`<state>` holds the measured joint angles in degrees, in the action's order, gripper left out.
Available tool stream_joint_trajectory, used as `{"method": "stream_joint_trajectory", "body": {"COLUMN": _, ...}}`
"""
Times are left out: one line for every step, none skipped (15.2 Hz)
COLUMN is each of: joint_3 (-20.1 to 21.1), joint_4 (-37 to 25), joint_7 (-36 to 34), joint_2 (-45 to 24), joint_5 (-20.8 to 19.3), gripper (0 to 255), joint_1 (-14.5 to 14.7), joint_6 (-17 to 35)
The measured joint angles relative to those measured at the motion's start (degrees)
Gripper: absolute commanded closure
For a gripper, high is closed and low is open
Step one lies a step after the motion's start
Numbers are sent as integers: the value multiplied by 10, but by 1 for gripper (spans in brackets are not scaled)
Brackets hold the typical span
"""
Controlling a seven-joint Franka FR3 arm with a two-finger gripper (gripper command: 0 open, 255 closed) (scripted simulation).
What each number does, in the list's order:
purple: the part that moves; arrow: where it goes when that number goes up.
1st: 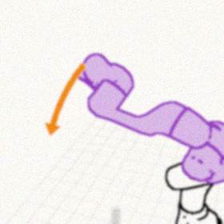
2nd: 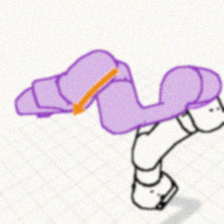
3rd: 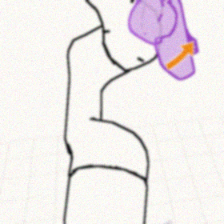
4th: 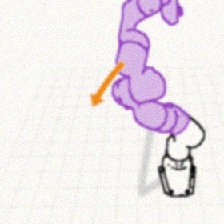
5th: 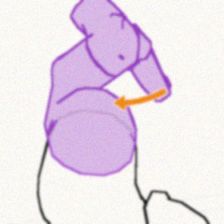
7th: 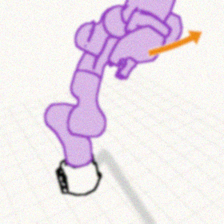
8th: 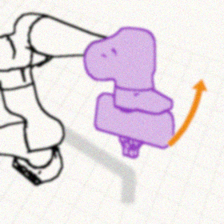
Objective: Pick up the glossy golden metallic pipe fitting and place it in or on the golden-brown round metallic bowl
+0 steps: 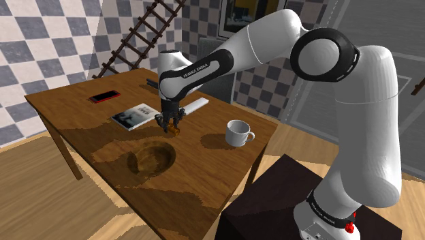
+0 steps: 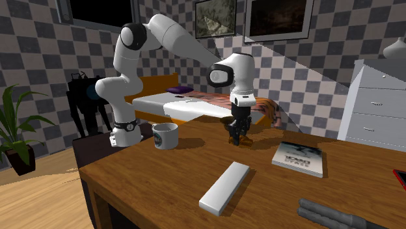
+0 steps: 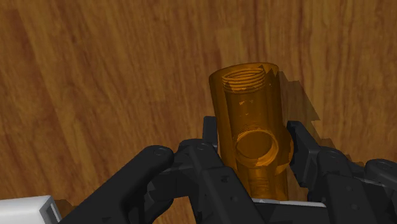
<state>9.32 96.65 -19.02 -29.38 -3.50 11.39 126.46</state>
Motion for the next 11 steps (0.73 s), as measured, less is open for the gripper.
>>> {"method": "stream_joint_trajectory", "body": {"joint_3": 0, "joint_4": 0, "joint_7": 0, "joint_2": 0, "joint_5": 0, "gripper": 255, "joint_1": 0, "joint_6": 0}}
{"method": "stream_joint_trajectory", "body": {"joint_3": 0, "joint_4": 0, "joint_7": 0, "joint_2": 0, "joint_5": 0, "gripper": 255, "joint_1": 0, "joint_6": 0}}
{"method": "stream_joint_trajectory", "body": {"joint_3": 0, "joint_4": 0, "joint_7": 0, "joint_2": 0, "joint_5": 0, "gripper": 255, "joint_1": 0, "joint_6": 0}}
{"method": "stream_joint_trajectory", "body": {"joint_3": 0, "joint_4": 0, "joint_7": 0, "joint_2": 0, "joint_5": 0, "gripper": 255, "joint_1": 0, "joint_6": 0}}
{"method": "stream_joint_trajectory", "body": {"joint_3": 0, "joint_4": 0, "joint_7": 0, "joint_2": 0, "joint_5": 0, "gripper": 255, "joint_1": 0, "joint_6": 0}}
{"method": "stream_joint_trajectory", "body": {"joint_3": 0, "joint_4": 0, "joint_7": 0, "joint_2": 0, "joint_5": 0, "gripper": 255, "joint_1": 0, "joint_6": 0}}
{"method": "stream_joint_trajectory", "body": {"joint_3": 0, "joint_4": 0, "joint_7": 0, "joint_2": 0, "joint_5": 0, "gripper": 255, "joint_1": 0, "joint_6": 0}}
{"method": "stream_joint_trajectory", "body": {"joint_3": 0, "joint_4": -1, "joint_7": 0, "joint_2": 1, "joint_5": 0, "gripper": 255, "joint_1": 0, "joint_6": -3}}
{"method": "stream_joint_trajectory", "body": {"joint_3": 0, "joint_4": -4, "joint_7": 1, "joint_2": 3, "joint_5": 1, "gripper": 255, "joint_1": 0, "joint_6": -7}}
{"method": "stream_joint_trajectory", "body": {"joint_3": 0, "joint_4": -5, "joint_7": 2, "joint_2": 7, "joint_5": 1, "gripper": 255, "joint_1": -1, "joint_6": -12}}
{"method": "stream_joint_trajectory", "body": {"joint_3": 1, "joint_4": -7, "joint_7": 1, "joint_2": 11, "joint_5": 2, "gripper": 255, "joint_1": -1, "joint_6": -17}}
